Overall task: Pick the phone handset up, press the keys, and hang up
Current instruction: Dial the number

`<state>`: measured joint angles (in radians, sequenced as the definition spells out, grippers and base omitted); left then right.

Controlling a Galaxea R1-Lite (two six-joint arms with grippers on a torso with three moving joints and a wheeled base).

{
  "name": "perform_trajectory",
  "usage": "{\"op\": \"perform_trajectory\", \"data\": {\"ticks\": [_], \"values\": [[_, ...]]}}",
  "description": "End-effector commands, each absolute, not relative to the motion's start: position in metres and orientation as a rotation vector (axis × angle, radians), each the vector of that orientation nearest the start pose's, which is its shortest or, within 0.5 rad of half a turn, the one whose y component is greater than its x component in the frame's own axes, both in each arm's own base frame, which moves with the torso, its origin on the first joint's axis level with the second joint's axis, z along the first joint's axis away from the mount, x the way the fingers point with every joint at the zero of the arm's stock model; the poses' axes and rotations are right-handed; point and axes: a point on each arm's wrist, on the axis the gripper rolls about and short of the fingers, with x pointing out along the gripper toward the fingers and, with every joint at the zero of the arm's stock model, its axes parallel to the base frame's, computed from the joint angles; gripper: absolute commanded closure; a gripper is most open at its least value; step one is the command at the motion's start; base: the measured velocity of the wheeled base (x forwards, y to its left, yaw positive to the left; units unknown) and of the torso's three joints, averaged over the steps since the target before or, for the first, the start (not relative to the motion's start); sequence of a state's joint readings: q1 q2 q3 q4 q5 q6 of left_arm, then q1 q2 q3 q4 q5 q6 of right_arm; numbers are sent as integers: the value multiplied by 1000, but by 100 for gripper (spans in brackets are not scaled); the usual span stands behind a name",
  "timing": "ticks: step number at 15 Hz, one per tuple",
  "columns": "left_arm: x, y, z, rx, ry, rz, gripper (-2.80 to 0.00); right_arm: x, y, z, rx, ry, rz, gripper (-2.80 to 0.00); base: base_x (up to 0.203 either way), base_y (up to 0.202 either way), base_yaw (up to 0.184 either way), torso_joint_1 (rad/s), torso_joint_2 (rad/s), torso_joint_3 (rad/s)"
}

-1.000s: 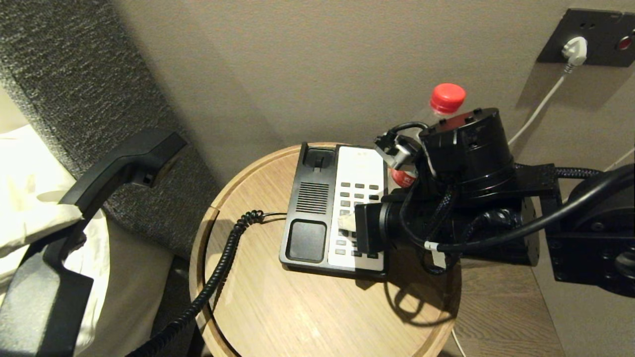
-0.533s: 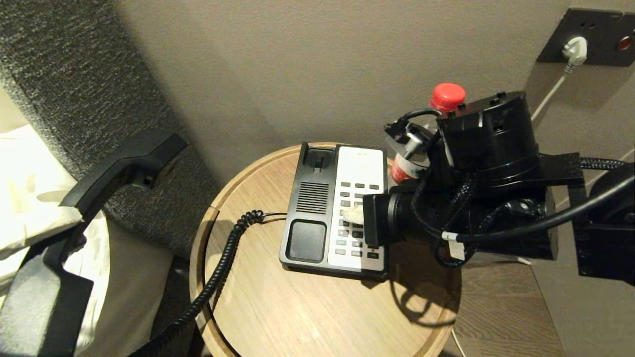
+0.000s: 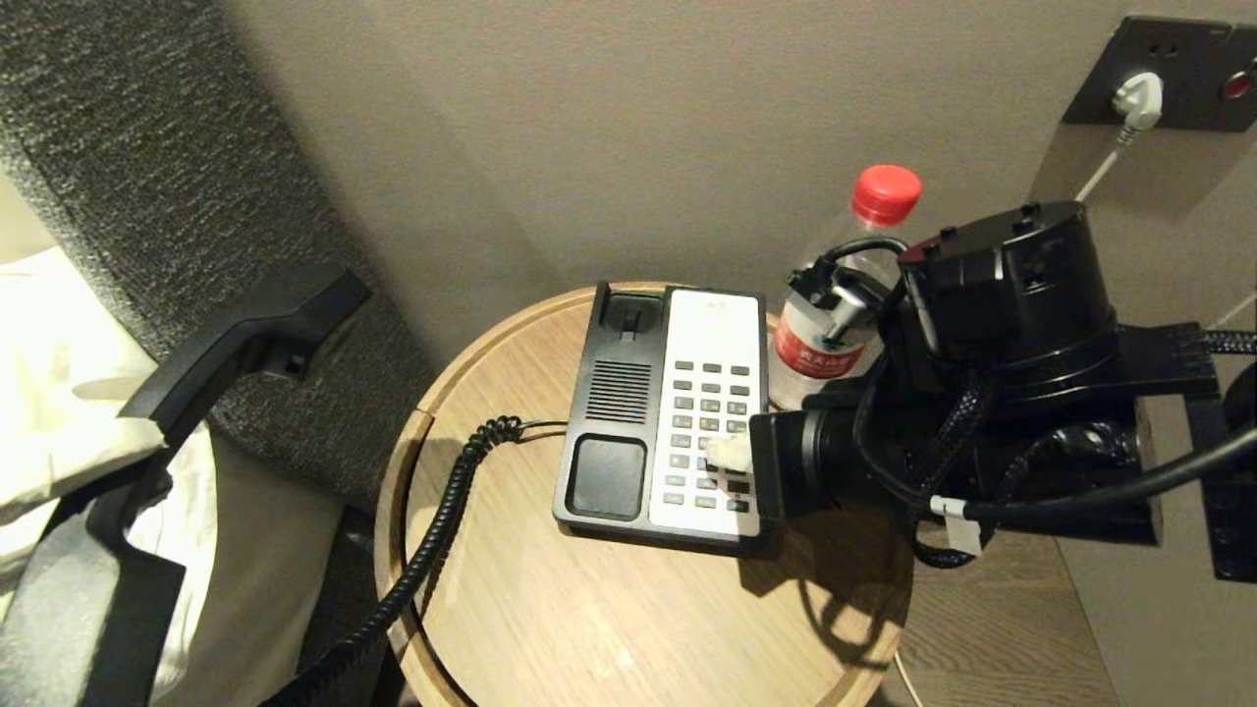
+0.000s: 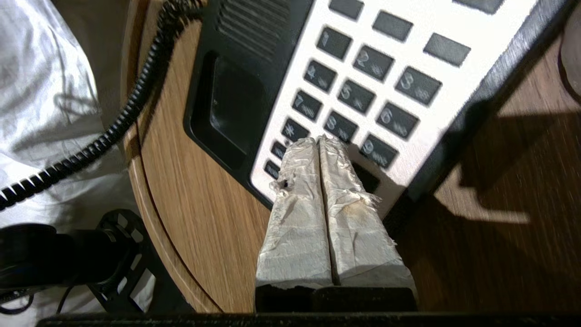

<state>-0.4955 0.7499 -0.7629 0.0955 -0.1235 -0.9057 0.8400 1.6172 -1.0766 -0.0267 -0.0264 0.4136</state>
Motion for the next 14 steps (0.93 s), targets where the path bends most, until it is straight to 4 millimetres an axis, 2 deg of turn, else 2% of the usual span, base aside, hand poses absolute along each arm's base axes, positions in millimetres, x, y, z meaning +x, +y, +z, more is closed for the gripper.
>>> {"op": "perform_trajectory", "data": {"ticks": [1,6,8,14], "values": [[47,-29,273,-865,359,-543,0,191,212,228,169,627,681,0,0,0,0,0,0,0],[47,-29,273,-865,362,-544,0,185,206,223,158,647,675,0,0,0,0,0,0,0],[48,-29,273,-865,362,-544,0,182,203,214,140,681,667,0,0,0,0,0,0,0],[48,-29,271,-864,366,-542,0,182,202,209,134,702,666,0,0,0,0,0,0,0]]}}
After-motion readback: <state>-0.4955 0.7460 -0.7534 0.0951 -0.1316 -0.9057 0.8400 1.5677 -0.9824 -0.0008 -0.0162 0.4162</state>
